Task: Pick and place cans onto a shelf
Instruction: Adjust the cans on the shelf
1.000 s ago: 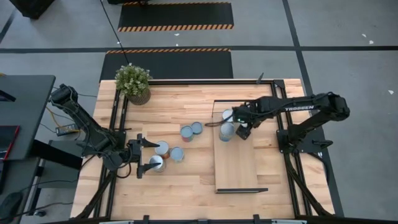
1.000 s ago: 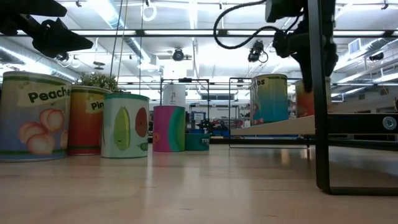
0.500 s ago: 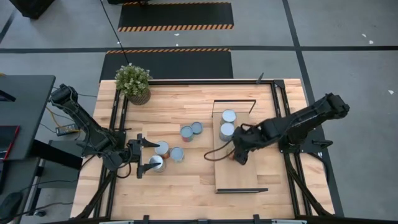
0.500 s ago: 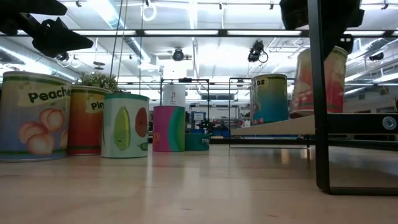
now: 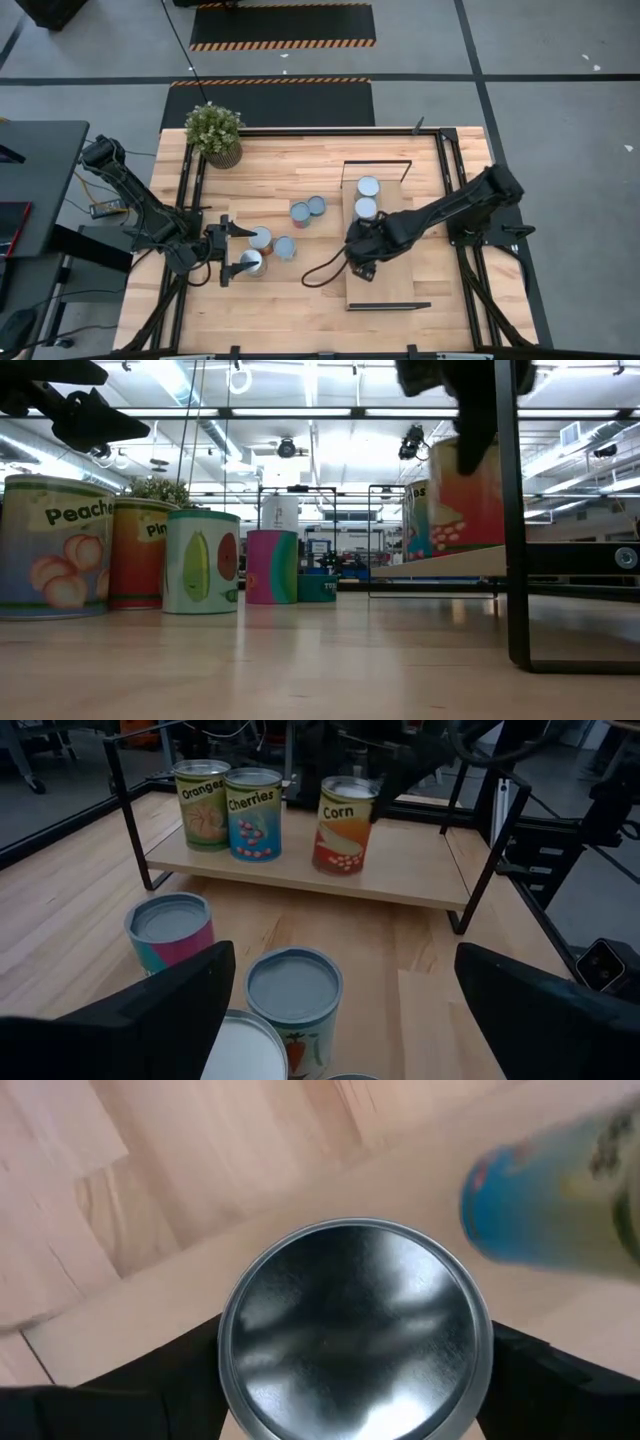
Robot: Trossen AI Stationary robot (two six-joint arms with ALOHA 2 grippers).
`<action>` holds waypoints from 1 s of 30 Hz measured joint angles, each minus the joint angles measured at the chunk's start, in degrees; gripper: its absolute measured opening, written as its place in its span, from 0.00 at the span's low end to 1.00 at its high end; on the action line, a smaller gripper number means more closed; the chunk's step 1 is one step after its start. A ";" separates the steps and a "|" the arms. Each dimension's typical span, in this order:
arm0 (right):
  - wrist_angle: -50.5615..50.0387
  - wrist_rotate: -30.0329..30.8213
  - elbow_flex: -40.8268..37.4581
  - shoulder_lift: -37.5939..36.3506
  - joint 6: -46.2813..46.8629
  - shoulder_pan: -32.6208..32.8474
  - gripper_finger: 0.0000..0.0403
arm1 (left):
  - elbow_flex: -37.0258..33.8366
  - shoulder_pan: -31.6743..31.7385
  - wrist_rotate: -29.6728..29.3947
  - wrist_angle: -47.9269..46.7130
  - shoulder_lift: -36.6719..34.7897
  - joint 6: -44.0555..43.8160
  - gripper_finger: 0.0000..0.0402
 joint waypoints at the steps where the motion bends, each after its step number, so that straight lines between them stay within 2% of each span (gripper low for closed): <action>1: -0.23 0.06 0.87 0.77 -0.31 -0.03 0.84 | -0.02 0.00 0.02 -0.01 0.00 0.00 0.96; 10: -3.43 -1.54 2.20 2.80 3.01 -1.54 0.91 | 0.00 0.01 0.04 -0.13 0.00 -0.02 0.96; 20: -5.74 -1.85 2.22 -0.83 7.96 -1.66 0.91 | 0.00 0.01 0.04 -0.28 0.00 -0.04 0.96; 30: -6.90 -0.91 5.13 -1.54 6.71 -1.73 0.91 | 0.00 0.00 0.04 -0.28 0.00 -0.16 0.96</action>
